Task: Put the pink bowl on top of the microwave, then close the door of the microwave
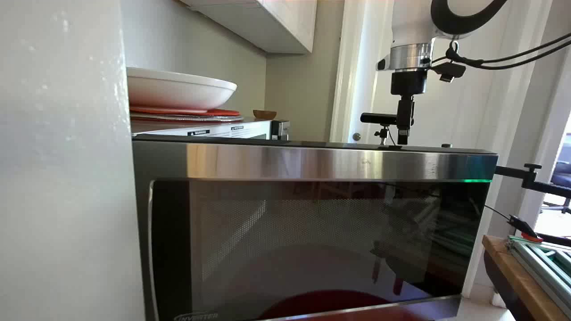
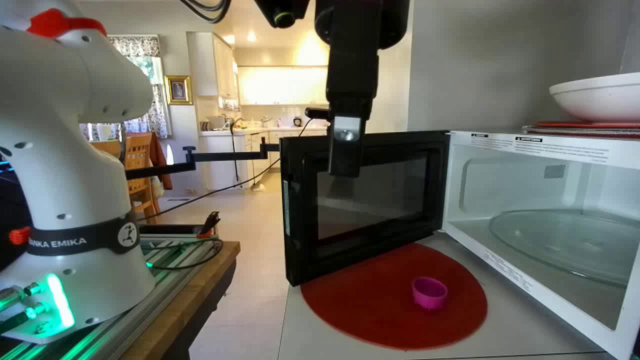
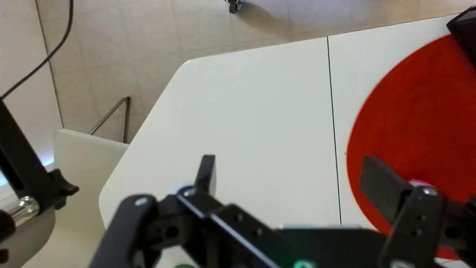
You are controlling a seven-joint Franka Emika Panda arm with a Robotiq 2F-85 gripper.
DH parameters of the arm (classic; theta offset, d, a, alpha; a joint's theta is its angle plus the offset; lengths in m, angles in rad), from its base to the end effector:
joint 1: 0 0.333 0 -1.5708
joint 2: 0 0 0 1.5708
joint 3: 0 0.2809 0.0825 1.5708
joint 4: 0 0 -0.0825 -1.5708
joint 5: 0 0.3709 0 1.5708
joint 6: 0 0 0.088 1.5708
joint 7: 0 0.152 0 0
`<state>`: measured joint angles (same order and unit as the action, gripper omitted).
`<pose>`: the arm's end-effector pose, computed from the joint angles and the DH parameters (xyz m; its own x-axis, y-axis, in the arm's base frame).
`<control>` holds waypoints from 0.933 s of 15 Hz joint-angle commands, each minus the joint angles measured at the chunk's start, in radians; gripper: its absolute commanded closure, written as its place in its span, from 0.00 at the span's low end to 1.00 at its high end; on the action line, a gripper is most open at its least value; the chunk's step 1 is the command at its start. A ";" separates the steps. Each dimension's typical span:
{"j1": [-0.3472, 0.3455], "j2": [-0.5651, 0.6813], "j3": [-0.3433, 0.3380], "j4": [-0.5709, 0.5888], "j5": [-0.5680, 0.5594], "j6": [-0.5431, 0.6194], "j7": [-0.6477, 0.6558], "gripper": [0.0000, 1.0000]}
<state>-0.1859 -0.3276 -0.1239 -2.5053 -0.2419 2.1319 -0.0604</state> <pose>0.3967 -0.1444 0.3261 0.9915 -0.1127 -0.0651 -0.1016 -0.9828 0.1540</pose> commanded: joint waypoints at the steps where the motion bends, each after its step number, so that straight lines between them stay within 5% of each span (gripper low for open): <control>1: 0.006 0.000 -0.006 0.001 -0.002 -0.002 0.002 0.00; 8: 0.008 0.015 -0.006 0.001 0.003 0.036 0.009 0.00; 14: 0.047 0.071 -0.021 -0.023 0.119 0.248 -0.040 0.00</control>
<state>-0.1643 -0.2710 -0.1252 -2.5082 -0.1862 2.2891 -0.0577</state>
